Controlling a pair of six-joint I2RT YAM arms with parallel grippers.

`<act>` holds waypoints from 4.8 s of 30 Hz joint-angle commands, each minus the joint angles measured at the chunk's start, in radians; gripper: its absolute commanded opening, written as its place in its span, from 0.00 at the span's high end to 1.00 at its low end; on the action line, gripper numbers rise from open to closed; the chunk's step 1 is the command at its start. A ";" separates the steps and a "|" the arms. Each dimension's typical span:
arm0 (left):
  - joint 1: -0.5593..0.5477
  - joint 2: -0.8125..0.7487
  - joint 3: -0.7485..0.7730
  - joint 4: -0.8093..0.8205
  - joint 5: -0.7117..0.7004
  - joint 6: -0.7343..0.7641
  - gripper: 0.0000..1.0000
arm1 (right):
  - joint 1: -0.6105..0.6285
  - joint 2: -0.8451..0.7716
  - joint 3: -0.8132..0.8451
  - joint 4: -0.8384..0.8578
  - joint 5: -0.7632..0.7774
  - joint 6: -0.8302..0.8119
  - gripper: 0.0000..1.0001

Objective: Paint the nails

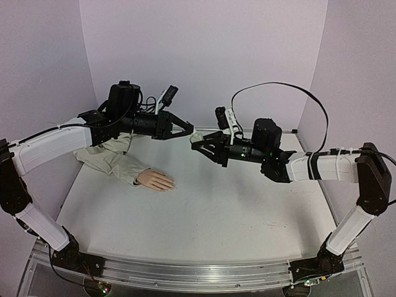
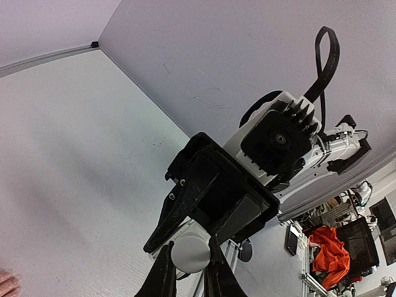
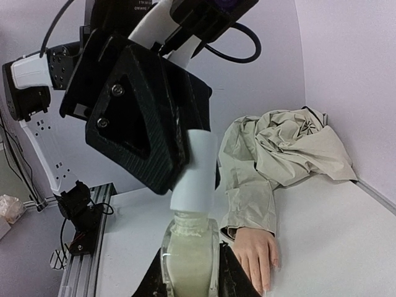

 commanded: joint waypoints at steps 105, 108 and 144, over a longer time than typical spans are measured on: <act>-0.109 0.040 0.333 -0.070 -0.481 0.010 0.36 | 0.230 -0.019 0.196 -0.029 0.947 -0.279 1.00; -0.116 0.060 0.350 -0.068 -0.465 0.023 0.38 | 0.236 -0.017 0.193 -0.030 0.945 -0.282 1.00; -0.097 0.065 0.168 -0.077 0.318 0.364 1.00 | 0.027 -0.148 0.192 0.019 -0.176 0.003 1.00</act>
